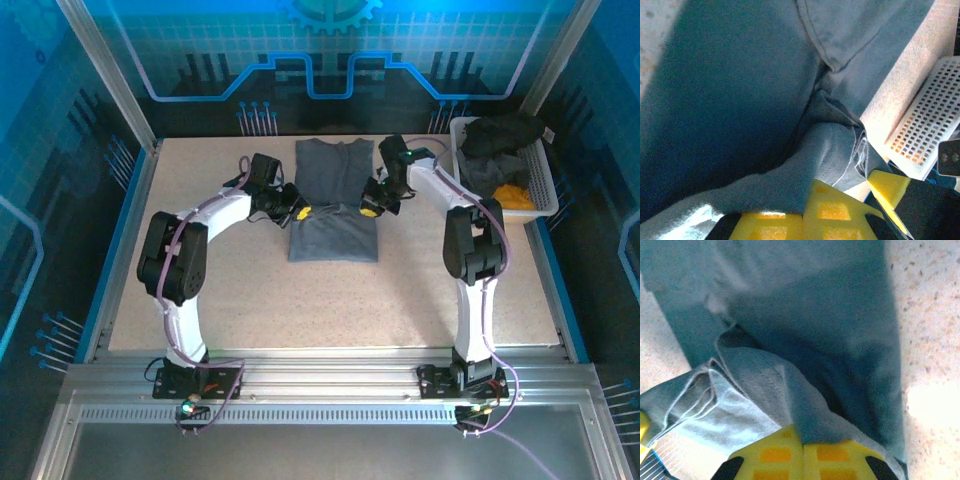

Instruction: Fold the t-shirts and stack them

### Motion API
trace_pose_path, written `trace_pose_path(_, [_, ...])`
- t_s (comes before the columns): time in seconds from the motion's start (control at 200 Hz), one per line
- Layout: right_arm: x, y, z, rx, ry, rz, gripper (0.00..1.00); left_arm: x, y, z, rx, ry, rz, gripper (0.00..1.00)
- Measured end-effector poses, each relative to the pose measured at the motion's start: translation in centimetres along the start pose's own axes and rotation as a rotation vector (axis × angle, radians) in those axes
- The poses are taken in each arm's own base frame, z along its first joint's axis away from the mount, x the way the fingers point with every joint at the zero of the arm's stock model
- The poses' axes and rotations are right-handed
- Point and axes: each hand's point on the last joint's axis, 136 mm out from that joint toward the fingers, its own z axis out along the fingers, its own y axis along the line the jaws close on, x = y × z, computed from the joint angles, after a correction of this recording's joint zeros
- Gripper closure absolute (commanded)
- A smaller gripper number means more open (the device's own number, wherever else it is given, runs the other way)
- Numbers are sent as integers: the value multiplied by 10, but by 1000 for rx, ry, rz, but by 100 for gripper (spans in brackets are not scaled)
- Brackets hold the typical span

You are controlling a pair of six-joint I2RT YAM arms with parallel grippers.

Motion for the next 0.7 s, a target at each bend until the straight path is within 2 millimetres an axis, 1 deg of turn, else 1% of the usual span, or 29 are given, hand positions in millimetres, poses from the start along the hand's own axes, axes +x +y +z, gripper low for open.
trace_pose_path(0.03, [-2, -1, 4, 4, 5, 5, 100, -4, -1, 3, 0, -2, -1, 91])
trace_pose_path(0.075, [-7, -3, 10, 8, 10, 9, 93, -8, -3, 7, 1, -3, -4, 84])
trace_pose_path(0.115, [-9, -4, 15, 11, 14, 12, 85, -11, -5, 10, 2, -4, 0, 75])
trace_pose_path(0.145, [-11, -5, 18, 14, 16, 9, 77, -13, -6, 12, 4, -6, -2, 67])
trace_pose_path(0.17, [-12, -5, 20, 14, 18, 14, 72, -14, -6, 13, 4, -6, 7, 64])
trace_pose_path(0.22, [-14, -6, 23, 12, 19, 1, 62, -14, -7, 13, 2, -8, 6, 62])
trace_pose_path(0.265, [-16, -4, 23, 4, 16, -2, 56, -15, -6, 13, -3, -11, 13, 62])
trace_pose_path(0.38, [-22, 0, 16, -14, -6, -39, 48, -18, -1, 10, -19, -41, 21, 62])
trace_pose_path(0.445, [-23, 0, 10, -21, -27, -61, 46, -13, 7, 3, -35, -59, 20, 63])
trace_pose_path(0.515, [-15, -5, 0, -10, -44, -77, 46, -2, 17, -10, -52, -67, 19, 64])
trace_pose_path(0.58, [1, -12, -12, 0, -49, -86, 47, 14, 25, -20, -59, -66, 24, 64])
trace_pose_path(0.645, [22, -21, -22, 9, -50, -89, 47, 31, 37, -27, -66, -55, 19, 63])
trace_pose_path(0.695, [41, -29, -25, 14, -42, -84, 47, 44, 51, -28, -81, -40, 1, 61])
